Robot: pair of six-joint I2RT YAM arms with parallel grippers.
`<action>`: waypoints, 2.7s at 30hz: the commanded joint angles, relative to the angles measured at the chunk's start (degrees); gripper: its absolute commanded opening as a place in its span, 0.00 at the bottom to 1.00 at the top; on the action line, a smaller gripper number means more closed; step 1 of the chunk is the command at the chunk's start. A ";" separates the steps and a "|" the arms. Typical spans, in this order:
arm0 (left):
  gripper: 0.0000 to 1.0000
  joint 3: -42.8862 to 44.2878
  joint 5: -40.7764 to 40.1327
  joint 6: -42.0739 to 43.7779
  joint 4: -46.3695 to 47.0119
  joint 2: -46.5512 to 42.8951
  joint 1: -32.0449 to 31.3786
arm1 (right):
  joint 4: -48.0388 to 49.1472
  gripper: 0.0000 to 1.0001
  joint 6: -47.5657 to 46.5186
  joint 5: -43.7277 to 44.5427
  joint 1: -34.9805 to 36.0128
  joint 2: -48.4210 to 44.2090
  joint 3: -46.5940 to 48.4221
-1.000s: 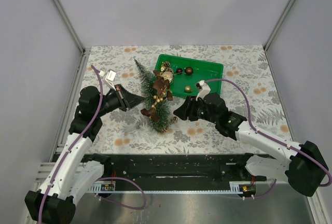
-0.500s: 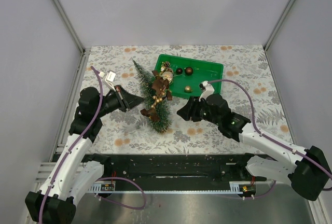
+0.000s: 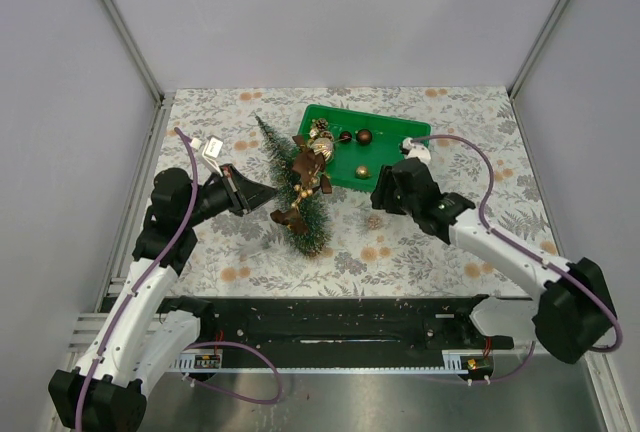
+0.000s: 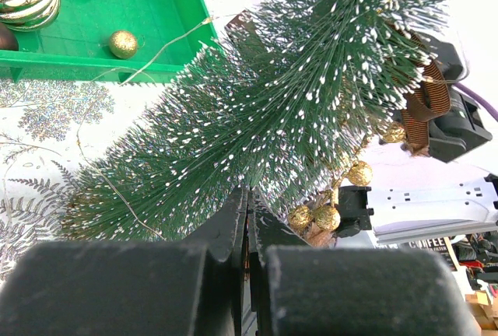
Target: Decorate the small christmas tree
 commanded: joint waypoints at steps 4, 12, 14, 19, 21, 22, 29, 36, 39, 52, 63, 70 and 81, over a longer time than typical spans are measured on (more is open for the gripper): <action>0.00 0.44 1.15 0.21 0.70 -0.37 0.39 | 5.19 0.60 -7.84 -1.98 -9.15 15.26 12.39; 0.00 0.35 0.80 0.65 1.05 0.77 0.56 | 0.11 0.68 -16.37 -3.39 -12.93 39.79 39.45; 0.00 0.44 0.88 1.00 0.88 0.94 0.56 | -1.56 0.69 -16.90 -3.74 -13.28 44.71 44.38; 0.00 0.27 0.88 1.27 0.61 1.47 0.74 | -3.25 0.68 -15.33 -8.66 -13.29 48.43 45.47; 0.00 -0.08 0.80 1.27 0.70 1.56 0.82 | -1.58 0.68 -14.80 -9.02 -13.29 47.64 42.22; 0.00 -0.17 0.88 1.27 0.70 1.65 0.91 | -1.05 0.67 -14.62 -9.19 -13.20 47.46 40.99; 0.00 -0.44 0.80 1.35 0.61 2.17 1.35 | 2.29 0.62 -14.36 -12.36 -13.20 45.70 34.56; 0.00 -0.26 0.88 1.79 0.35 2.61 1.79 | 1.69 0.62 -14.54 -12.44 -13.02 49.20 46.93; 0.00 -0.44 0.80 1.79 0.44 2.79 1.97 | -1.38 0.63 -11.91 -14.29 -13.02 55.09 56.15; 0.00 -1.49 1.68 1.71 1.05 1.65 1.97 | -10.36 0.61 -4.25 -10.34 -12.93 70.40 74.90; 0.00 -1.40 1.50 1.62 0.88 1.56 2.05 | -10.89 0.61 -4.95 -8.93 -12.76 73.92 78.15; 0.00 -1.49 1.50 1.79 0.79 1.56 2.14 | -10.71 0.60 -4.69 -9.19 -12.85 76.02 79.91; 0.00 -2.28 1.76 1.27 1.32 0.94 2.14 | -7.20 0.61 -3.64 -9.28 -12.85 76.73 80.26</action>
